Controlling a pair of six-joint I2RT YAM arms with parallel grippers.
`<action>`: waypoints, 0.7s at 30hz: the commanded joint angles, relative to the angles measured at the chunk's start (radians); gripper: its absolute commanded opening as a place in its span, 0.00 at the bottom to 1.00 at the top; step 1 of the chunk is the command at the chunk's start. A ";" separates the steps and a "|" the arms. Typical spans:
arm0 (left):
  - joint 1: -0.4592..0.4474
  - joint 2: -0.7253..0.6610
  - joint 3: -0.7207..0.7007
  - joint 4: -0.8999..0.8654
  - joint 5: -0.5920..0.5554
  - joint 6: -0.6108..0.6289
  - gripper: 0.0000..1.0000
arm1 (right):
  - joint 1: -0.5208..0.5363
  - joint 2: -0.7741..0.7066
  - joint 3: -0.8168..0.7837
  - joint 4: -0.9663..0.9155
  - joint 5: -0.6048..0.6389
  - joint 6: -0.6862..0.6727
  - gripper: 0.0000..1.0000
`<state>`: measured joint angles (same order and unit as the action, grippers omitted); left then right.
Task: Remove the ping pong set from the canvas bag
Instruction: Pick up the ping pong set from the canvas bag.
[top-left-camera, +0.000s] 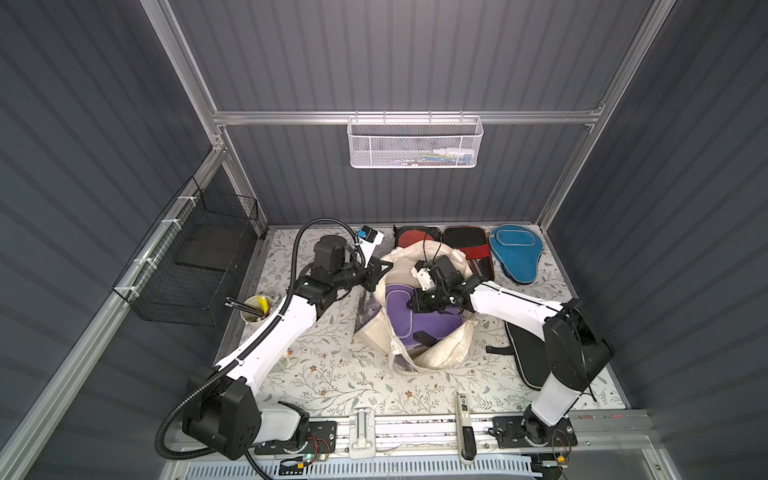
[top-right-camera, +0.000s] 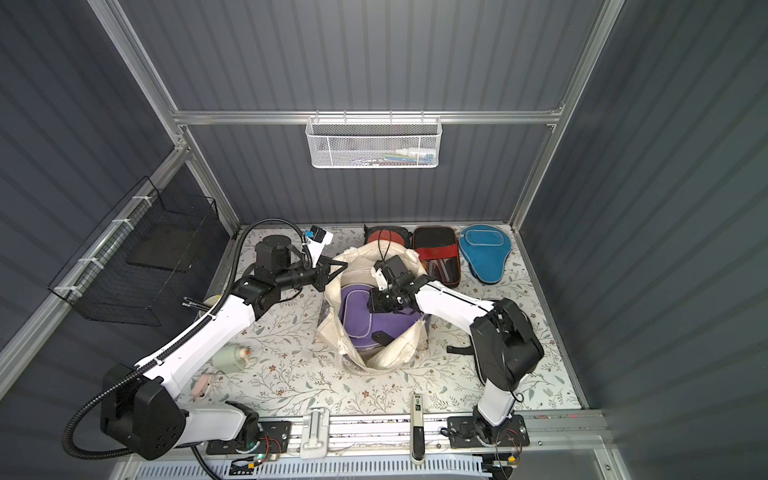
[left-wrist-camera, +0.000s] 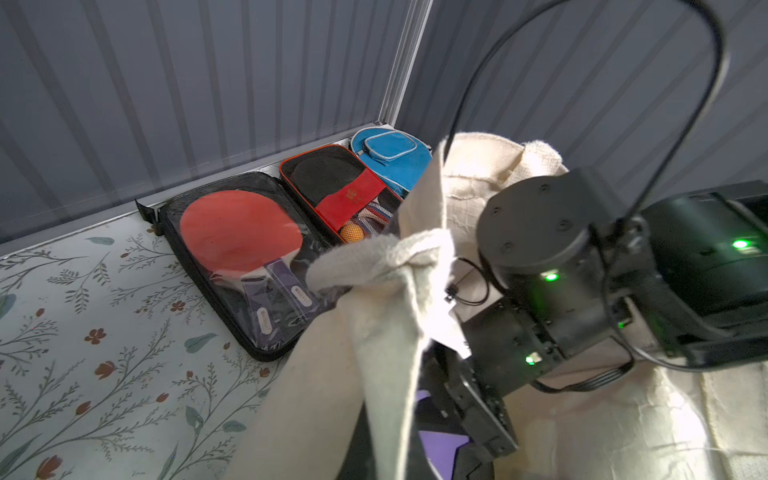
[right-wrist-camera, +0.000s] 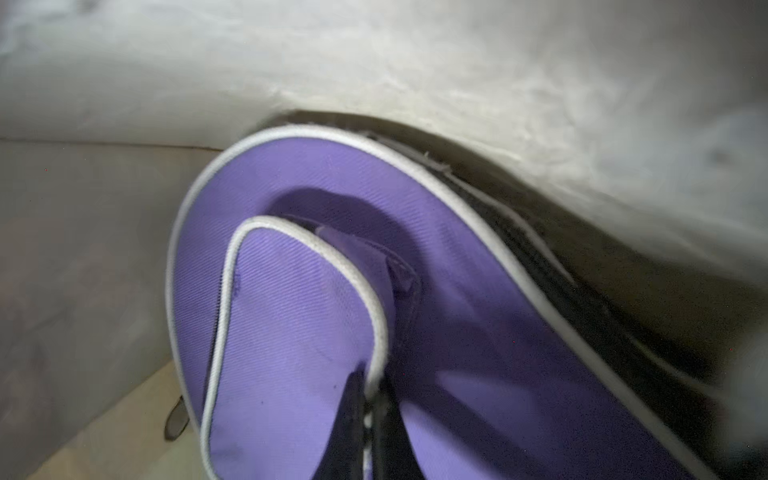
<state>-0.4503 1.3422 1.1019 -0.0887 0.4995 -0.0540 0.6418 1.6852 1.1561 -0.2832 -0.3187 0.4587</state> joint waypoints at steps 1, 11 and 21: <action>0.000 -0.021 0.021 0.010 -0.042 0.047 0.00 | -0.027 -0.131 -0.019 0.005 -0.006 -0.101 0.00; -0.001 -0.014 0.065 -0.079 -0.163 0.072 0.02 | -0.166 -0.404 -0.072 0.003 -0.121 -0.180 0.00; 0.001 -0.015 0.105 -0.143 -0.214 0.094 0.44 | -0.282 -0.531 -0.085 0.079 -0.247 -0.163 0.00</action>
<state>-0.4511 1.3418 1.1690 -0.1909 0.3058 0.0231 0.3801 1.1702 1.0721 -0.2825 -0.5354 0.3065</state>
